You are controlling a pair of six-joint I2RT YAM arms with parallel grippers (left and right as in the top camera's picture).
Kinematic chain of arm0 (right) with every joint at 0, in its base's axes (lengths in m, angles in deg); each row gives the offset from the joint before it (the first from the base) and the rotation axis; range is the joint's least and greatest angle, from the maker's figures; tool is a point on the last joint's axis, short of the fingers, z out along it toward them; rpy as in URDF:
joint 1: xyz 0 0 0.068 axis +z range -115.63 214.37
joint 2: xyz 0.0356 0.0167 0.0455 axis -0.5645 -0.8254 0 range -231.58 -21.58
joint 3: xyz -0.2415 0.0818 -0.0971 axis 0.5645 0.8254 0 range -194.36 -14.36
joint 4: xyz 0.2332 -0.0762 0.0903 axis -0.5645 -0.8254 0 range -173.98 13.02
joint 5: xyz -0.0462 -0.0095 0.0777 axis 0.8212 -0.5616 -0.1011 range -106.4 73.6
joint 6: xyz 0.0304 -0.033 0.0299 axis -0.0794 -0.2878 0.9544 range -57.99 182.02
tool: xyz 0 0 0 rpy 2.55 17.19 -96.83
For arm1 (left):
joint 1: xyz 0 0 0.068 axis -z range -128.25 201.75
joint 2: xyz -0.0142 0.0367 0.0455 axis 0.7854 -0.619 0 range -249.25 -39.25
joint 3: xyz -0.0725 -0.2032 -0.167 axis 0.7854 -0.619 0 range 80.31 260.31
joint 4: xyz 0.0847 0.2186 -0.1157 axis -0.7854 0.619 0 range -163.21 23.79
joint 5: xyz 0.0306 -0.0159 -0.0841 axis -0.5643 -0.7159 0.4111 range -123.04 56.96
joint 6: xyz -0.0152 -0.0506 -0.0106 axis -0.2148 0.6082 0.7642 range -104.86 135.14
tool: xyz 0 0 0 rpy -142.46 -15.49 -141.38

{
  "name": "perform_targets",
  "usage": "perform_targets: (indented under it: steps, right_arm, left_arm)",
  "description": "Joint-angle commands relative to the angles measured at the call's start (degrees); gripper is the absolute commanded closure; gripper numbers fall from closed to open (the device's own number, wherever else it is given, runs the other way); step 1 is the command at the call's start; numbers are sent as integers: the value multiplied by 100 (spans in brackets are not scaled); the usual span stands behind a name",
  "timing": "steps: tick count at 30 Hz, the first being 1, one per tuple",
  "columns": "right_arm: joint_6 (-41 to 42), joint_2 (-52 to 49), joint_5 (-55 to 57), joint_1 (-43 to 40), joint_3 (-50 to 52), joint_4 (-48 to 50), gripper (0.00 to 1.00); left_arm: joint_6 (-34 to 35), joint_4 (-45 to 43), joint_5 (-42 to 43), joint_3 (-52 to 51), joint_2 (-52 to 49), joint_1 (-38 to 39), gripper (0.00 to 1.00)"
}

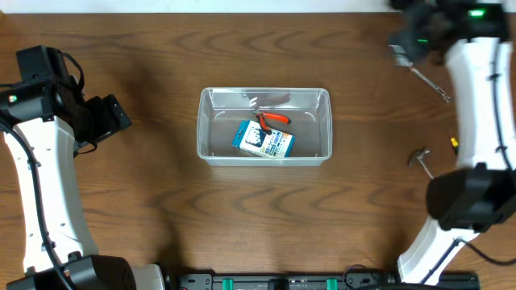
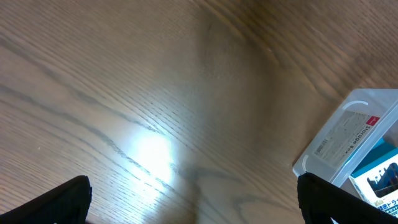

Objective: Pack container
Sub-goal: 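Carry the red pliers into the container and release them, then move the right gripper to the chrome wrench and grasp it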

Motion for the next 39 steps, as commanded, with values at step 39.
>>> perform_targets:
  steps: [39]
  right_arm:
    - [-1471, -3025, -470, -1255, 94, 1362, 14]
  left_arm:
    - [96, 190, -7, 63, -11, -20, 2]
